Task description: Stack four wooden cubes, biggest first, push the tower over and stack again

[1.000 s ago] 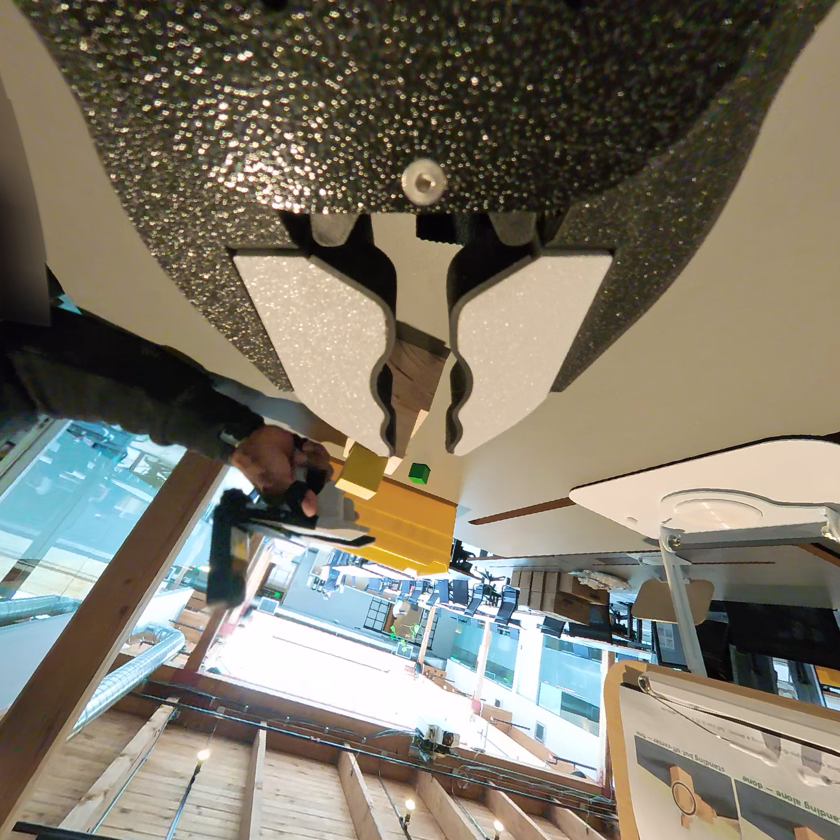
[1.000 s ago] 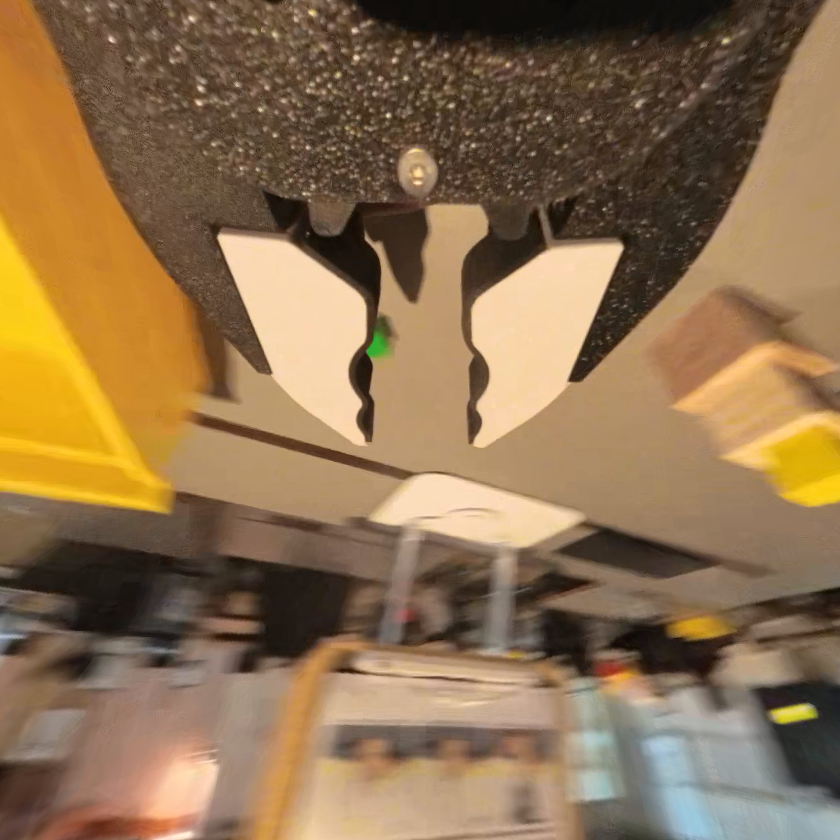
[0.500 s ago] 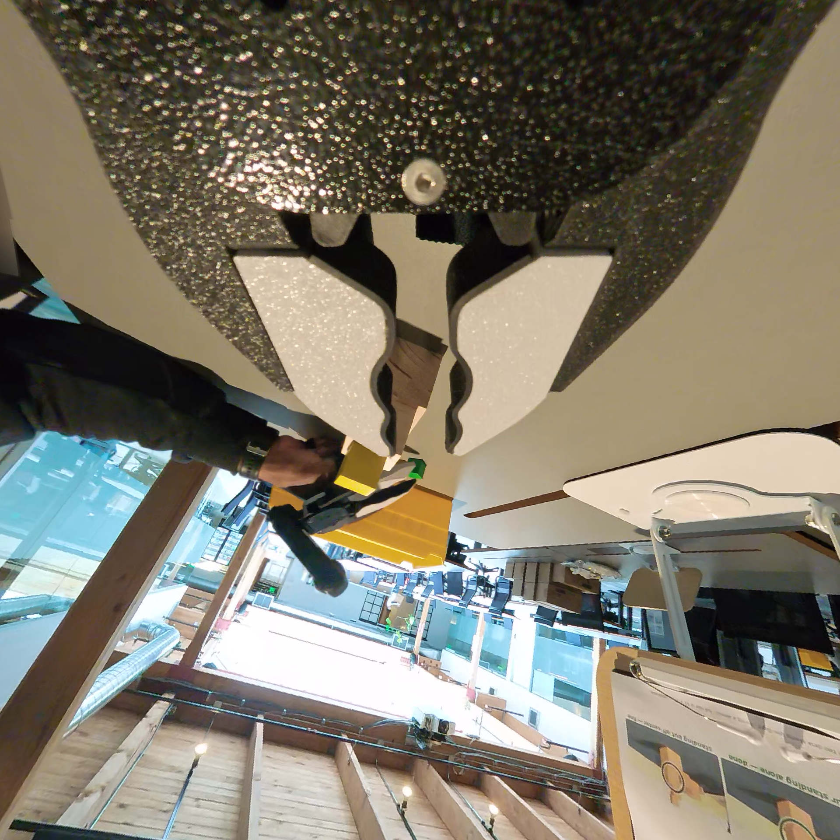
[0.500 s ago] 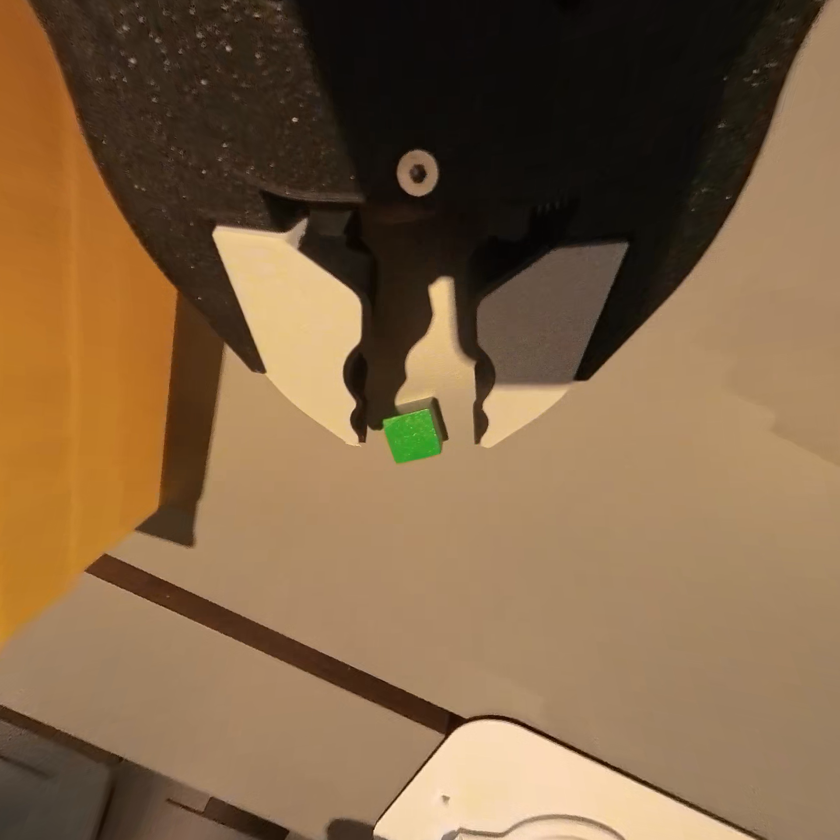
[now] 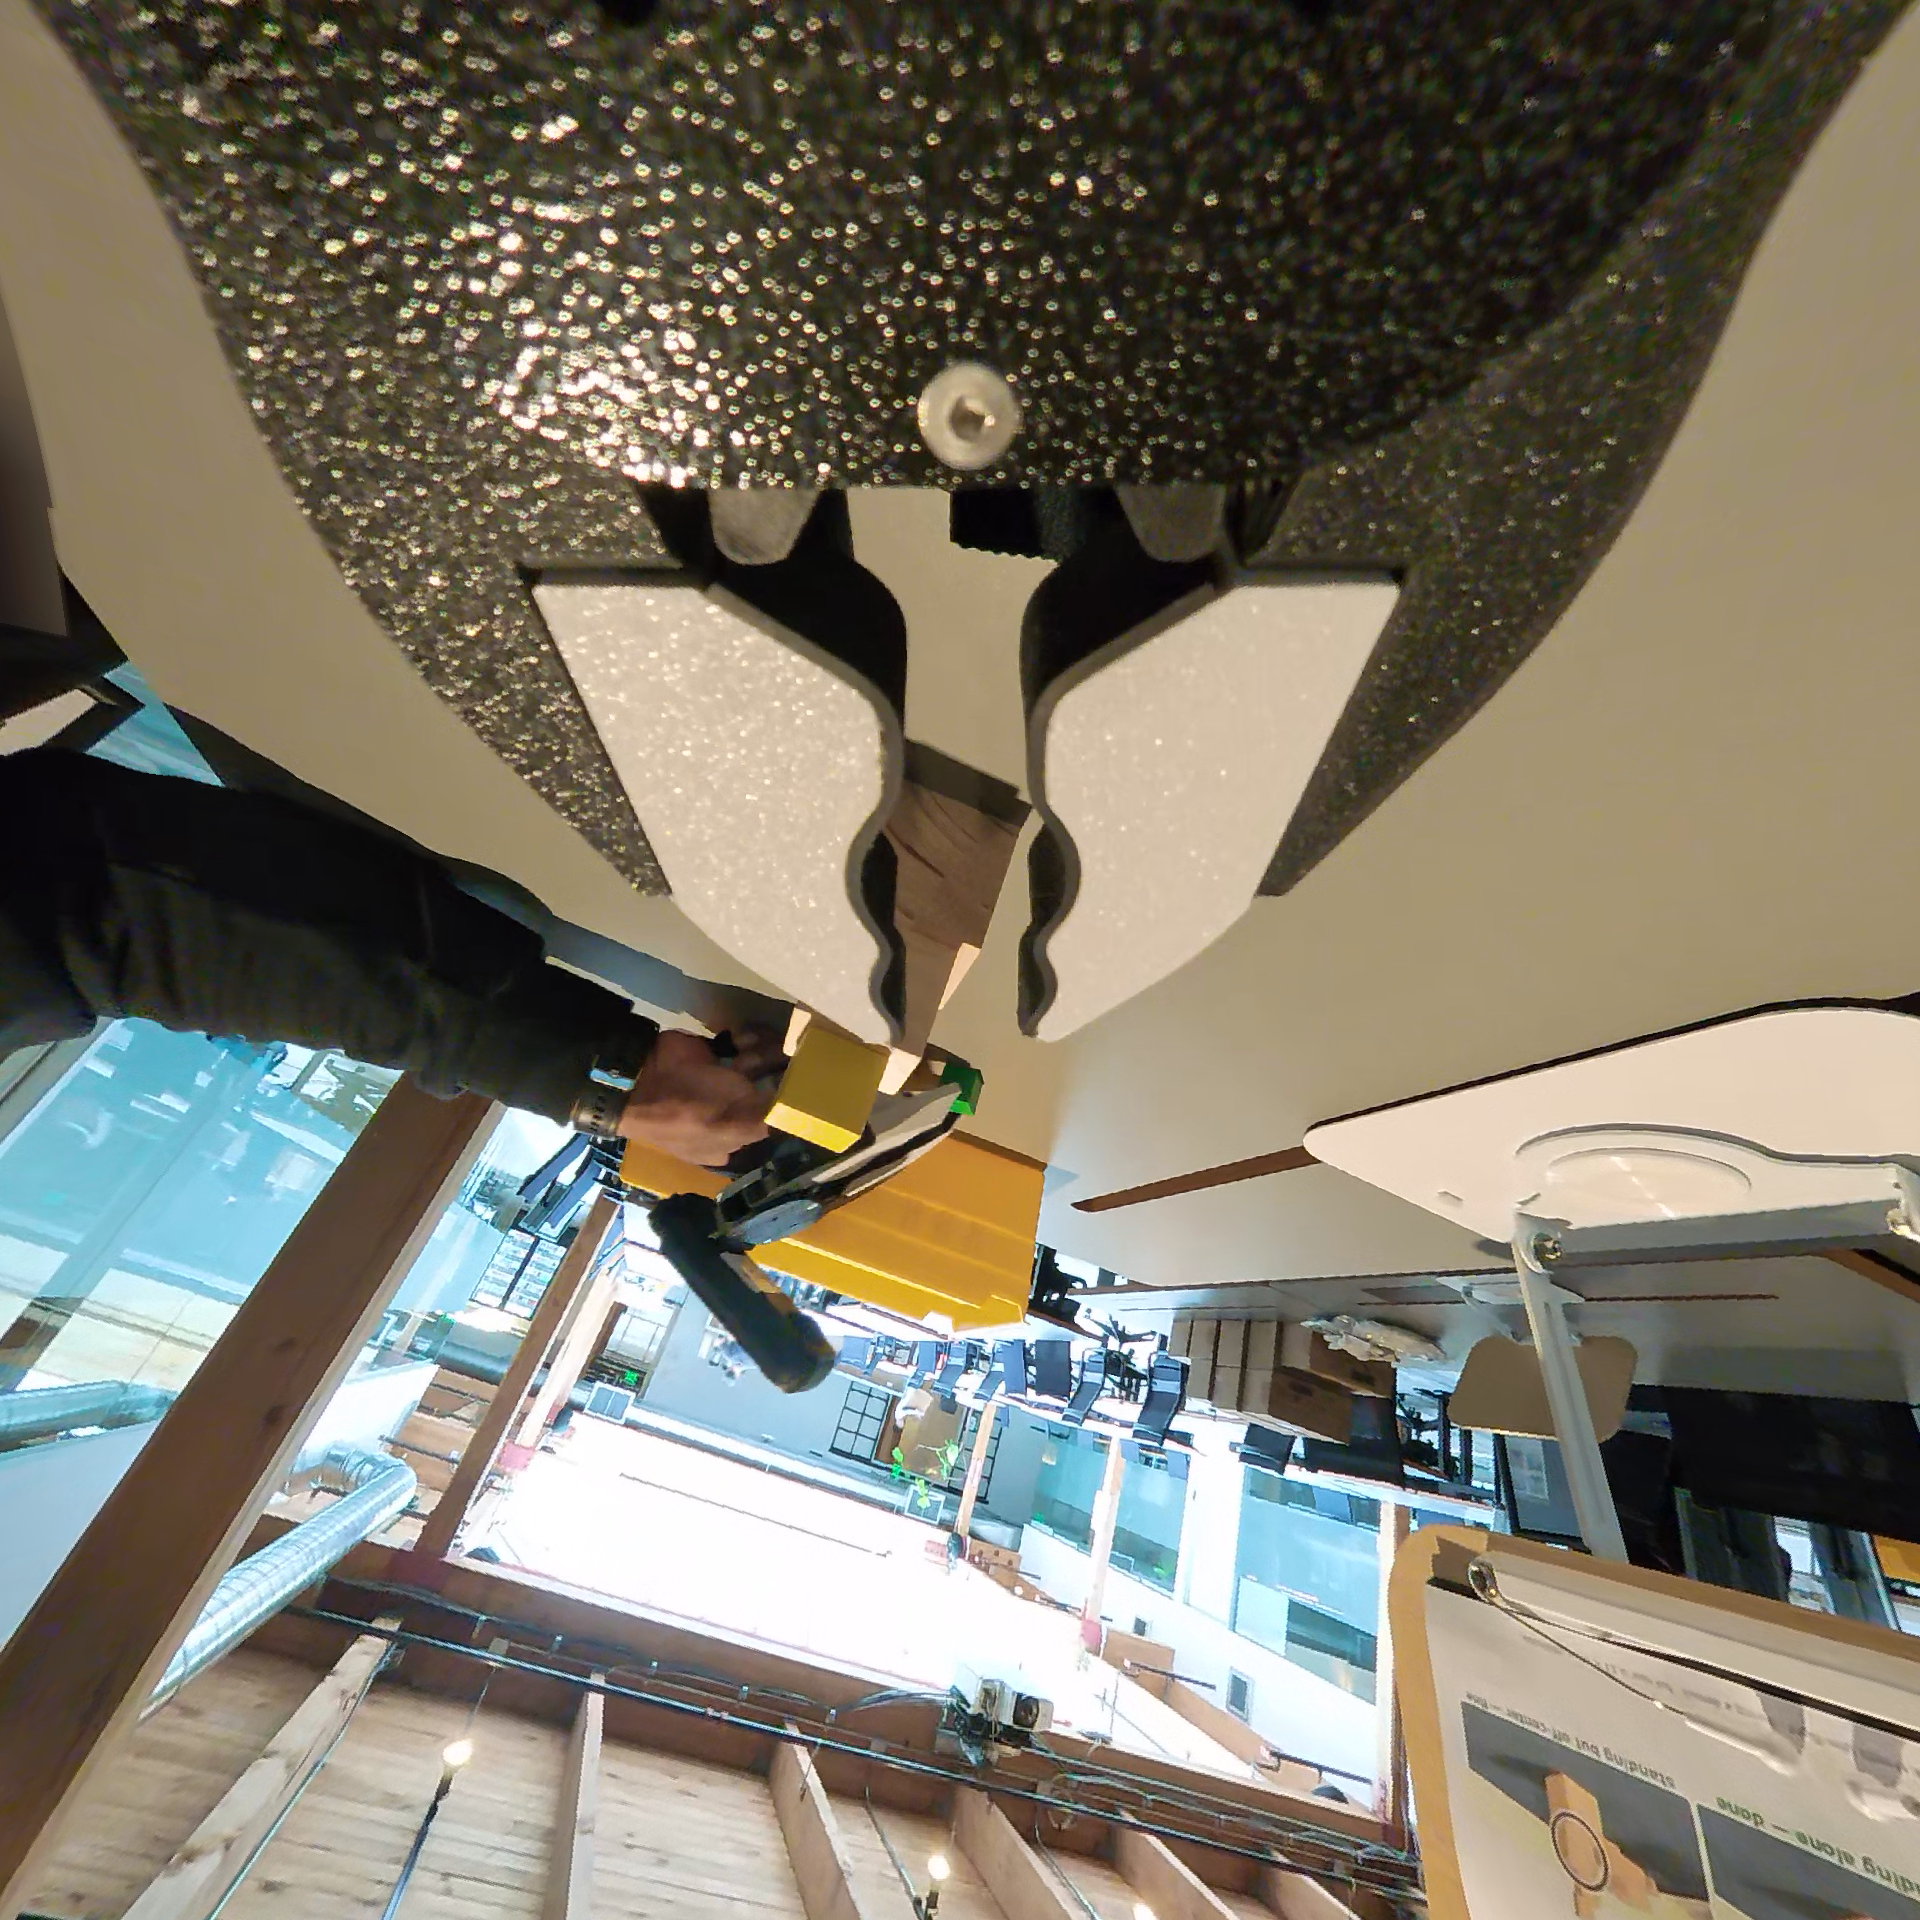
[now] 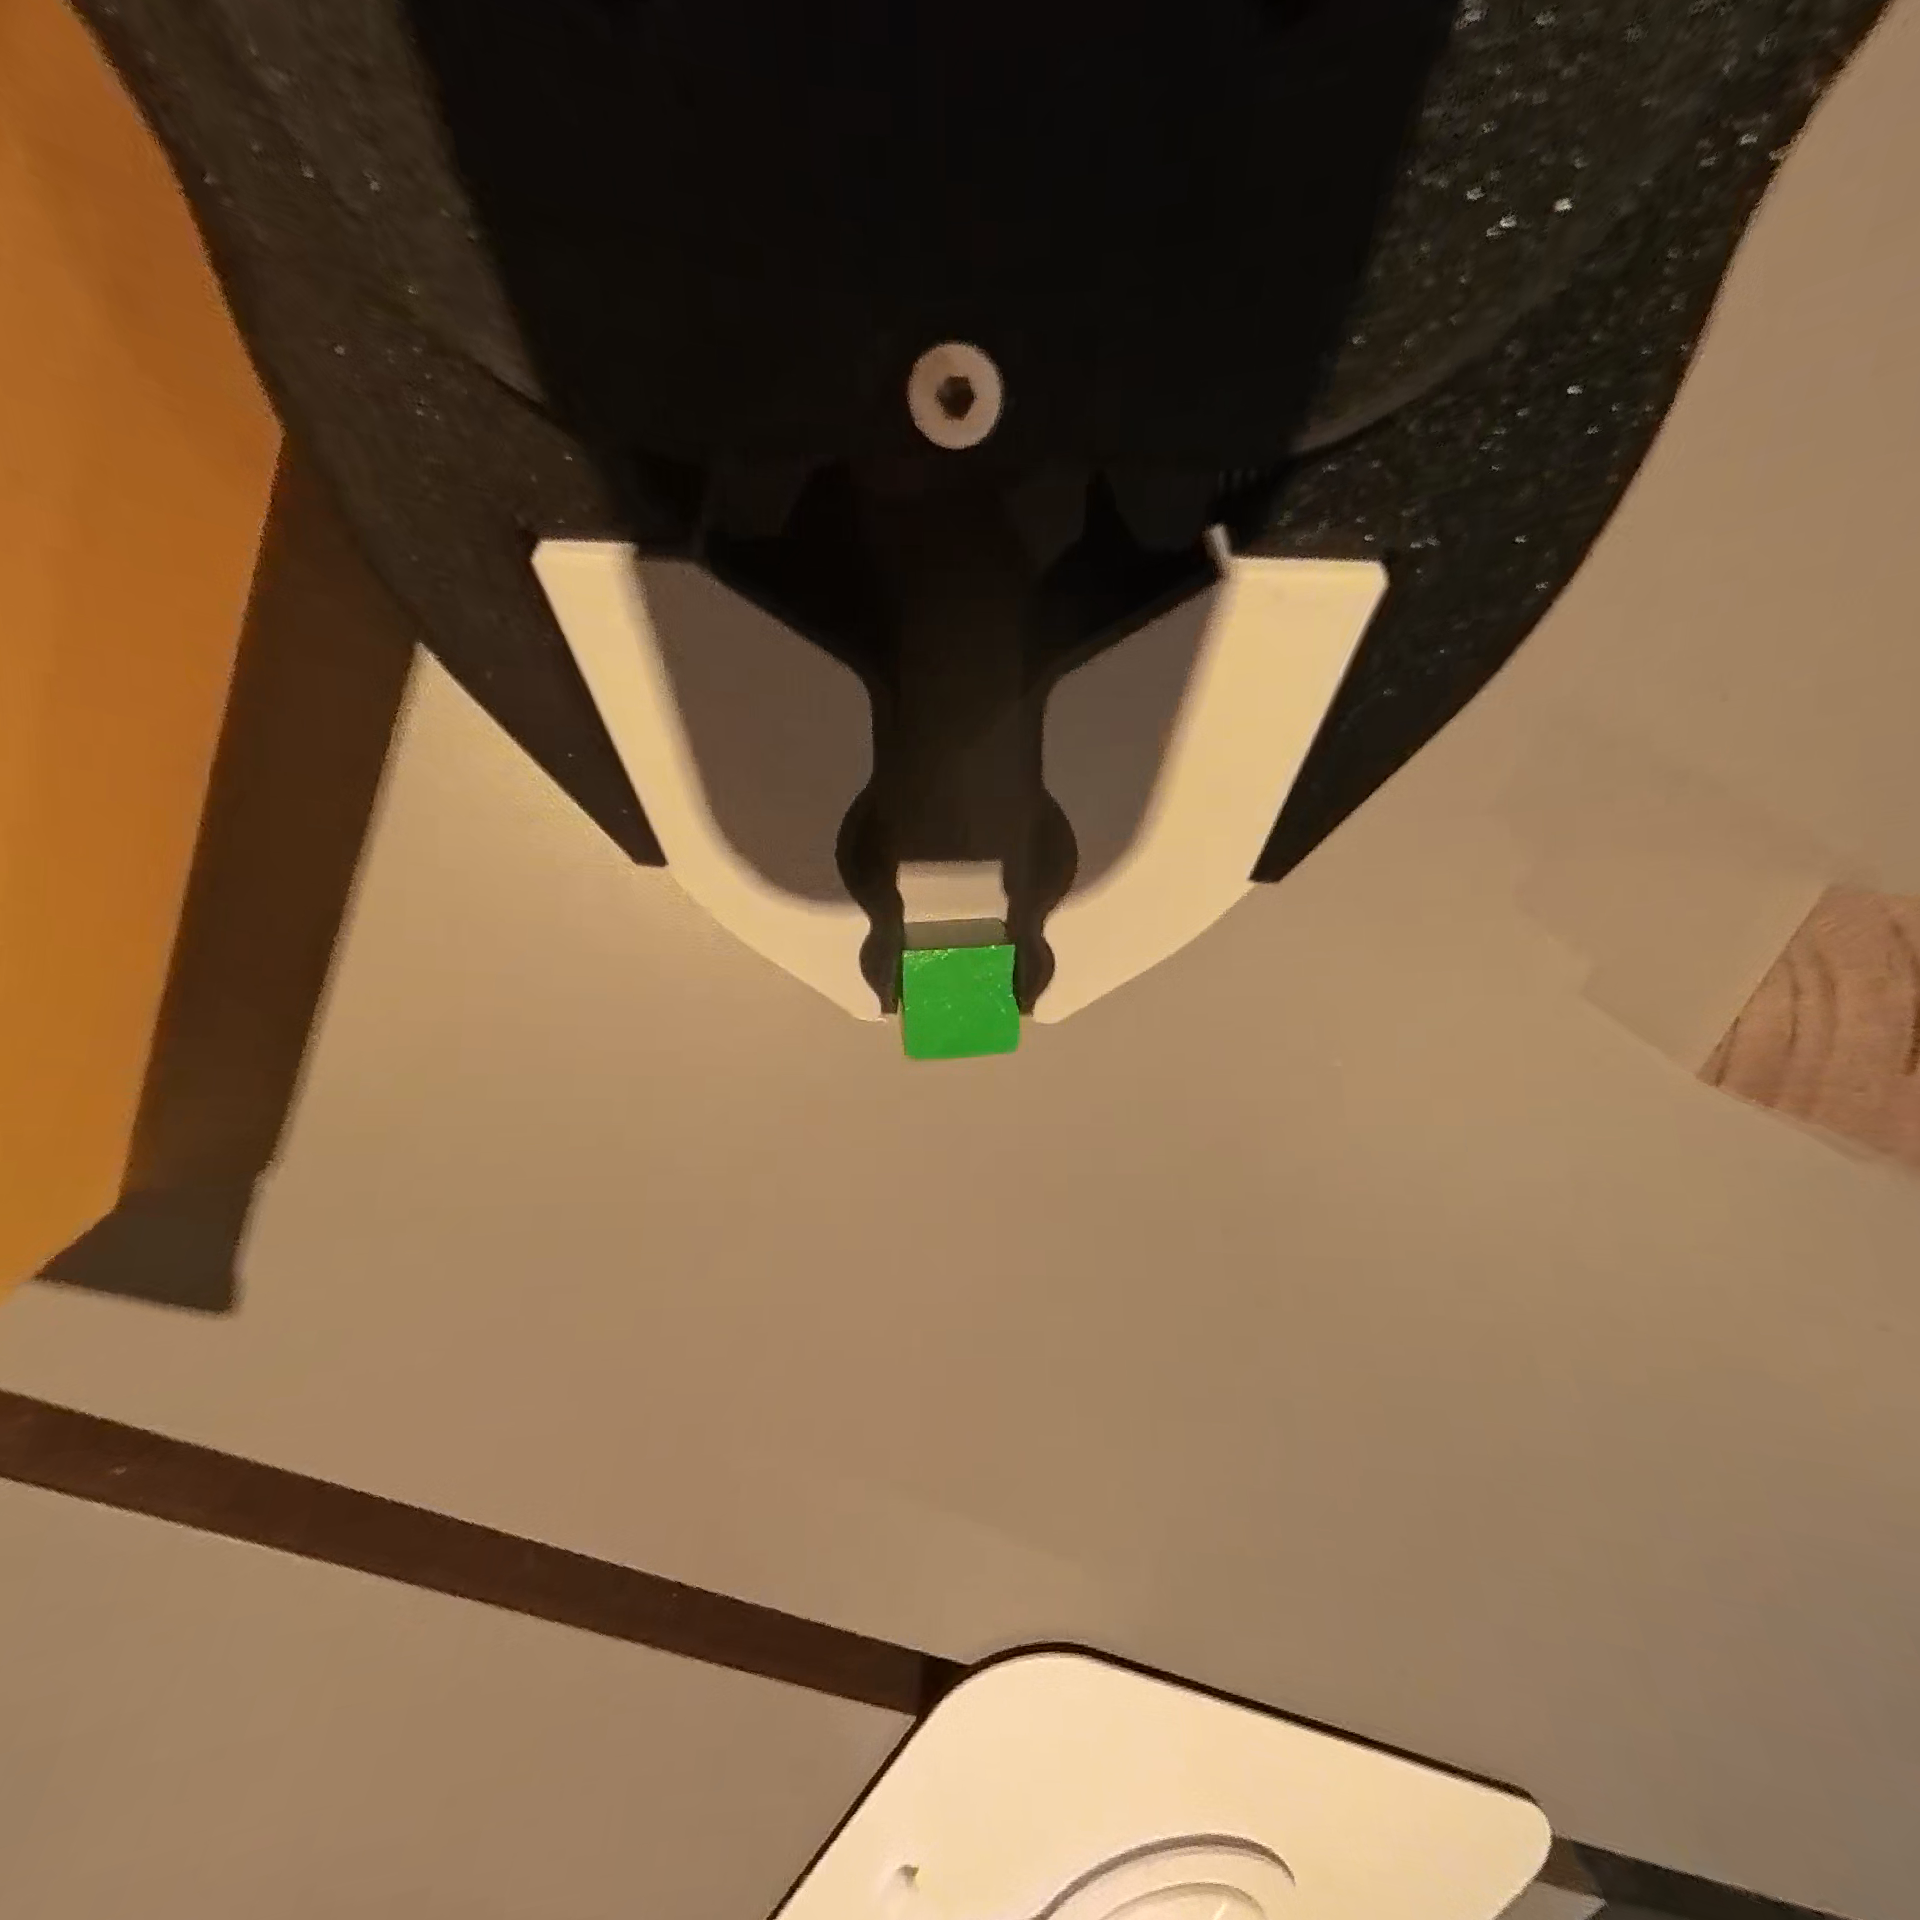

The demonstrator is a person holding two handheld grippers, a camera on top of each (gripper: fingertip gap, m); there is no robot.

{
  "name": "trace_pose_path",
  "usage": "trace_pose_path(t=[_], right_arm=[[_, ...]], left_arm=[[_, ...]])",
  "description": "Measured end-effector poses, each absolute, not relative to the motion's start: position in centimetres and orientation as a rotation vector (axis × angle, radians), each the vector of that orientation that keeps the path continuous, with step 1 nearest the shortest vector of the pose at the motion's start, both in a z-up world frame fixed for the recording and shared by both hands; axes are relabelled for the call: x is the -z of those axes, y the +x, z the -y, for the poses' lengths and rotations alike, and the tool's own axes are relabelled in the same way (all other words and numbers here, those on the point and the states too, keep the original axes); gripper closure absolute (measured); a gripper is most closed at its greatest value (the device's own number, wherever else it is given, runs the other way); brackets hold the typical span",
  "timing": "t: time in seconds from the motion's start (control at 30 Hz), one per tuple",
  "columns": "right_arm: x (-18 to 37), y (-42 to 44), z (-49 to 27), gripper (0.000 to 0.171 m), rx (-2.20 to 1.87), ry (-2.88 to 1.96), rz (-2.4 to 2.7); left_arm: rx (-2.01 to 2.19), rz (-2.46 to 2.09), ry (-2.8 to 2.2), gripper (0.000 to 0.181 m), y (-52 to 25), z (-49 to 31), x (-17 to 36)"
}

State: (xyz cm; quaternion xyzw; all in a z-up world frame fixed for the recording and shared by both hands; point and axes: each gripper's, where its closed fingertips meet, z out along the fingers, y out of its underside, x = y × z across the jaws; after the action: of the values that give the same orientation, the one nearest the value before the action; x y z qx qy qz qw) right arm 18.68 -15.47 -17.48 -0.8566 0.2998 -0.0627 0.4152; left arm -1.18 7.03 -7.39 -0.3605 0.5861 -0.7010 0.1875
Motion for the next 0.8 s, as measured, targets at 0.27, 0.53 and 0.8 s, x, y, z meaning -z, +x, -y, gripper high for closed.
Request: trace_pose_path(t=[0.27,0.53,0.8], right_arm=[[15.0,16.7,14.0,0.150,0.173,-2.023,-0.678],[4.9,2.7,4.3,0.150,-0.071,-1.956,0.073],[4.1,1.3,1.9,0.150,-0.140,-2.115,0.405]], left_arm=[[1.959,-1.651,-1.007,0.161,-1.2,-7.0,7.4],[1.977,-1.634,-1.020,0.161,-1.2,-7.2,7.3],[1.968,-1.641,-1.013,0.161,-1.2,-7.1,7.3]])
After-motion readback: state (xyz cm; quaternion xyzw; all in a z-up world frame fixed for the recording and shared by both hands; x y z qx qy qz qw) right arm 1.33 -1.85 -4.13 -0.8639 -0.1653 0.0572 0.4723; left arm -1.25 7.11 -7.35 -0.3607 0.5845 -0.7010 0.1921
